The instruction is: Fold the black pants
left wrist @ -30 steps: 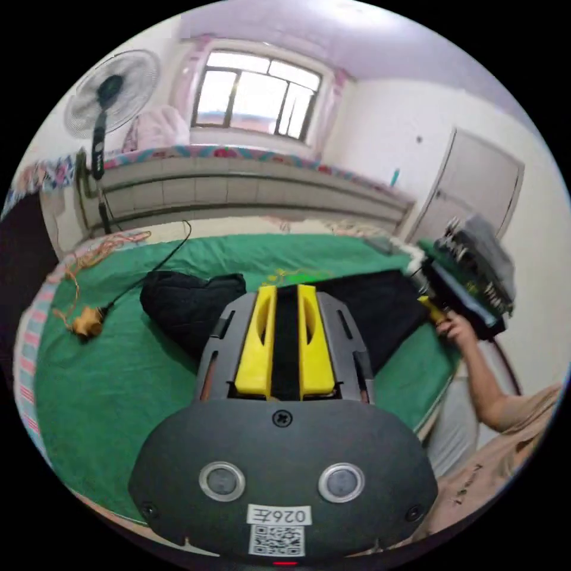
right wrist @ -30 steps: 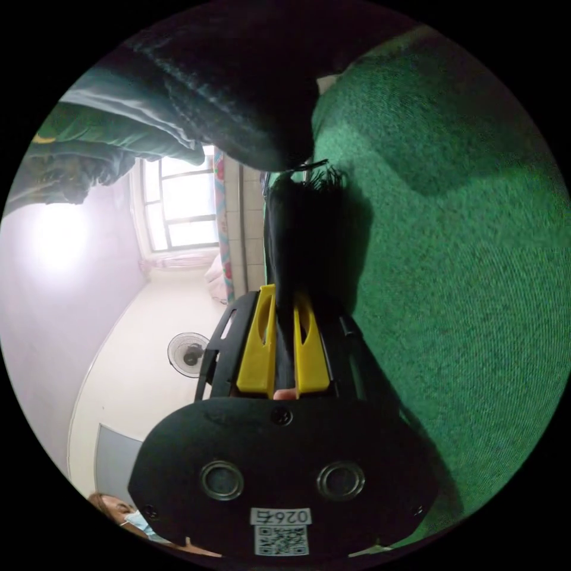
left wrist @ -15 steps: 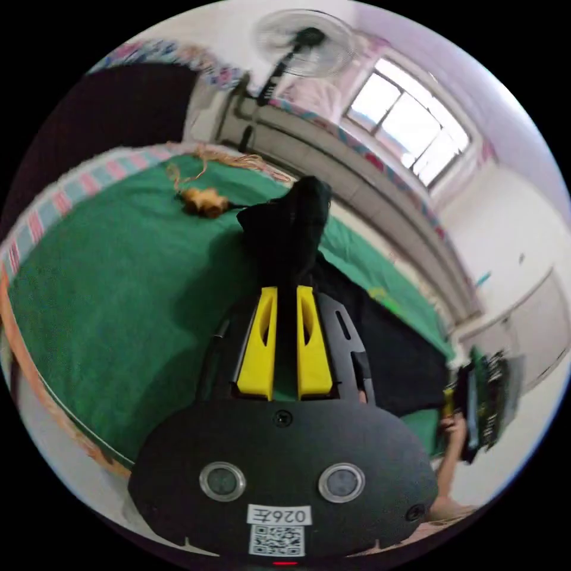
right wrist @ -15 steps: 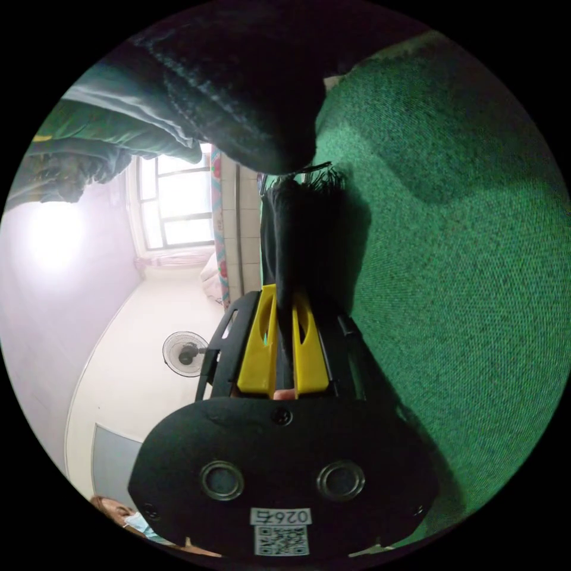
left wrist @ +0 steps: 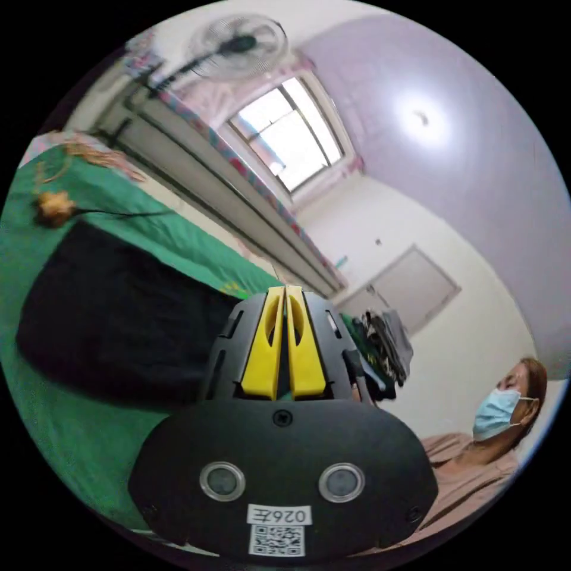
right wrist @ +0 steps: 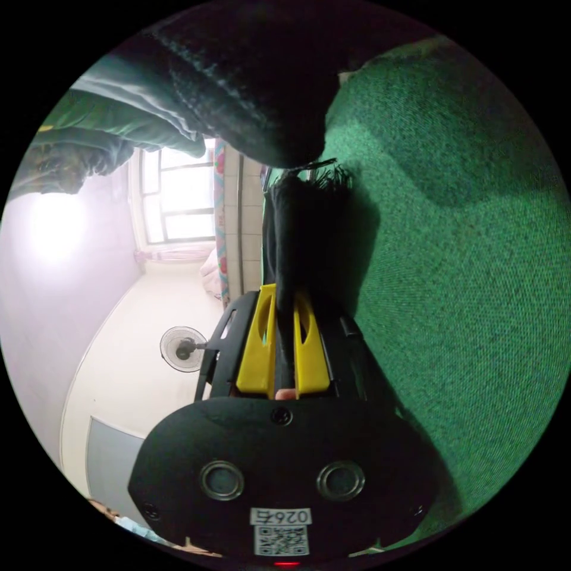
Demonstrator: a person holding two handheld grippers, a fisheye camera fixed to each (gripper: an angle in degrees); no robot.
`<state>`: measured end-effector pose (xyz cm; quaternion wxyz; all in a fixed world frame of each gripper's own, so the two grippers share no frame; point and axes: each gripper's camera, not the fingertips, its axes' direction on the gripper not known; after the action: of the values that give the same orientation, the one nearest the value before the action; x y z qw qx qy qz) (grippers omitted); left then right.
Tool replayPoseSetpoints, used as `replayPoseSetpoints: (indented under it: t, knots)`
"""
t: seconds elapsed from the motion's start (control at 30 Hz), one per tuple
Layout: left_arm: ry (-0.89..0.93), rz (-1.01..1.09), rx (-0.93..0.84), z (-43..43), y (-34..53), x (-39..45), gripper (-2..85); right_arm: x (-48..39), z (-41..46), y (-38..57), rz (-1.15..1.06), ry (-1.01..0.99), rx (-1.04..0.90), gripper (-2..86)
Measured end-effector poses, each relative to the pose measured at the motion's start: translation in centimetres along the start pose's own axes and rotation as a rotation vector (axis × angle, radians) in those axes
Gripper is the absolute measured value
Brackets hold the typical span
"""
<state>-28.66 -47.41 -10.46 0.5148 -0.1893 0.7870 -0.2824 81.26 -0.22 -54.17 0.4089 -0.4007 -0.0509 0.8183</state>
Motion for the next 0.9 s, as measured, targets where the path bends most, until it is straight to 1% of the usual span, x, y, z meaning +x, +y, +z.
replayPoseSetpoints:
  t: [0.03, 0.07, 0.13, 0.17, 0.23, 0.27, 0.33, 0.37, 0.43, 0.5, 0.6, 0.67, 0.7, 0.77, 0.8, 0.83, 0.87, 0.9]
  knots:
    - [0.014, 0.066, -0.143, 5.6, -1.8, 1.4, -1.0, -0.3, 0.4, 0.6, -0.002, -0.001, 0.0, 3.1]
    - [0.02, 0.088, -0.207, 8.4, -2.6, 2.0, -1.0, -0.6, 0.8, 1.2, -0.003, 0.0, 0.0, 3.0]
    - [0.082, 0.149, -0.417, 19.5, -4.3, 4.1, -1.0, -1.2, 1.6, 2.3, -0.009, 0.006, 0.0, 2.9]
    - [0.098, 0.149, -0.466, 22.4, -4.6, 4.5, -1.0, -1.7, 2.2, 3.0, -0.016, 0.015, -0.005, 3.0]
    - [0.14, 0.128, -0.618, 32.4, -4.7, 5.3, -1.0, -2.5, 3.3, 4.0, -0.028, 0.027, -0.011, 3.4]
    - [0.132, 0.121, -0.639, 34.6, -4.6, 5.4, -1.0, -3.0, 4.0, 4.8, -0.034, 0.027, -0.022, 3.6]
    - [0.087, 0.109, -0.747, 42.4, -3.8, 5.6, -0.9, -3.7, 5.2, 6.0, -0.037, 0.021, -0.039, 3.5]
    - [0.076, 0.102, -0.78, 44.2, -3.5, 5.5, -0.9, -4.3, 5.9, 7.0, -0.039, 0.018, -0.044, 2.9]
    - [-0.006, 0.082, -0.939, 50.1, -2.4, 4.5, -0.8, -5.4, 7.0, 8.6, -0.064, -0.002, -0.048, 1.4]
    - [-0.072, 0.089, -1.012, 52.6, -1.9, 3.7, -0.6, -7.3, 8.4, 10.5, -0.12, -0.025, -0.056, 0.3]
    - [-0.021, 0.082, -1.017, 53.1, -2.6, 2.6, 0.2, -12.2, 11.2, 14.3, -0.314, -0.018, -0.102, -0.8]
    - [-0.012, 0.11, -1.018, 52.4, -3.2, 2.1, 3.3, -17.3, 14.3, 18.5, -0.554, 0.049, -0.159, -1.1]
    - [0.039, 0.129, -1.001, 51.4, -3.9, 1.8, 5.8, -18.6, 15.2, 19.8, -0.621, 0.078, -0.177, -1.2]
    - [0.203, 0.12, -0.928, 48.6, -5.1, 1.1, 8.9, -23.6, 19.5, 26.3, -0.903, 0.217, -0.242, -1.3]
    - [0.338, 0.104, -0.849, 46.0, -6.0, 0.5, 10.6, -24.7, 20.7, 28.2, -0.978, 0.254, -0.258, -1.3]
    - [0.438, 0.088, -0.775, 43.2, -6.7, -0.4, 12.0, -26.5, 23.2, 32.2, -1.129, 0.323, -0.292, -1.3]
    - [0.48, 0.088, -0.738, 41.7, -7.0, -0.8, 12.7, -28.0, 25.8, 36.6, -1.291, 0.388, -0.332, -1.2]
    - [0.513, 0.084, -0.666, 38.6, -7.3, -1.8, 15.9, -28.6, 27.2, 39.0, -1.373, 0.419, -0.355, -1.2]
